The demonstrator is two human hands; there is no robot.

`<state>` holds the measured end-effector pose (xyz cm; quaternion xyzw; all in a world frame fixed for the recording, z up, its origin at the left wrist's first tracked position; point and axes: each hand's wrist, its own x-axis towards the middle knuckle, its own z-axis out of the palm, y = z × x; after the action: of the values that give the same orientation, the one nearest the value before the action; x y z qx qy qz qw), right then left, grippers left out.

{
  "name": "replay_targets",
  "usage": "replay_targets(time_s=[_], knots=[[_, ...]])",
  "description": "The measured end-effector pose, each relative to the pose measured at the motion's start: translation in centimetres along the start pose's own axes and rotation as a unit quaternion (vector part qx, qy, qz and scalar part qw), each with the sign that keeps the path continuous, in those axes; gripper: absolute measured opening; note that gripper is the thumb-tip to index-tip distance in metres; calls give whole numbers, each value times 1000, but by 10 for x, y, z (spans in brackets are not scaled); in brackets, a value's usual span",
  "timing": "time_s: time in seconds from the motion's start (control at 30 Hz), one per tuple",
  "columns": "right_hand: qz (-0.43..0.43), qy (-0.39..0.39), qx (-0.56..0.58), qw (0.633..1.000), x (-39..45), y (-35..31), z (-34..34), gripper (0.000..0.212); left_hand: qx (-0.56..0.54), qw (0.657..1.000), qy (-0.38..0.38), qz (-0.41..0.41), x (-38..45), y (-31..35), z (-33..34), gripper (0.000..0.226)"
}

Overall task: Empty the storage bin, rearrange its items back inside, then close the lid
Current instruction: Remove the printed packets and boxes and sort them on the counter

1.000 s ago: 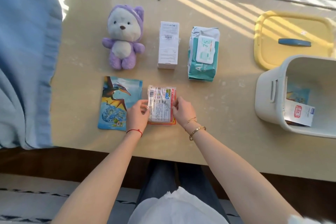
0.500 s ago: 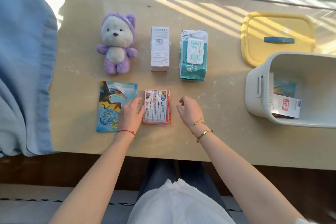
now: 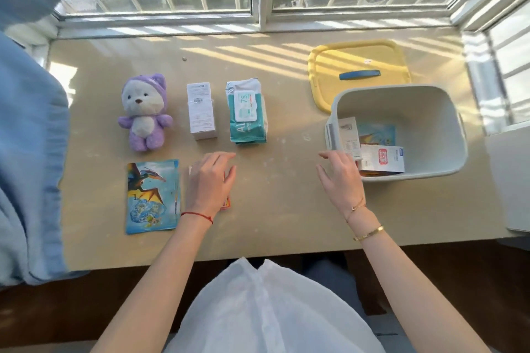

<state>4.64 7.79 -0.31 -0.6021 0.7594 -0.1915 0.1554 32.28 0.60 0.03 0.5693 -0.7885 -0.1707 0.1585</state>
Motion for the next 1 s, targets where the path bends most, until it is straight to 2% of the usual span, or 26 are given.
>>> replay_targets(time_s=[0.13,0.33,0.57,0.77,1.0], knots=[[26,4,20,999,1,58,-37,25,0,999,29,20,9,70,23,25],[30,-25,13,999,18,162,-84,22,-16,999,40,-8,27,176,72,26],[23,-108,-30,993,50,253,-95,24,-22,999,35,-20,56,262,130,25],[31,-187,-40,981,80,290,-75,31,-8,995,-71,-77,88,290,181,37],[48,-256,-15,965,103,310,-46,37,49,973,-164,-154,104,288,242,53]])
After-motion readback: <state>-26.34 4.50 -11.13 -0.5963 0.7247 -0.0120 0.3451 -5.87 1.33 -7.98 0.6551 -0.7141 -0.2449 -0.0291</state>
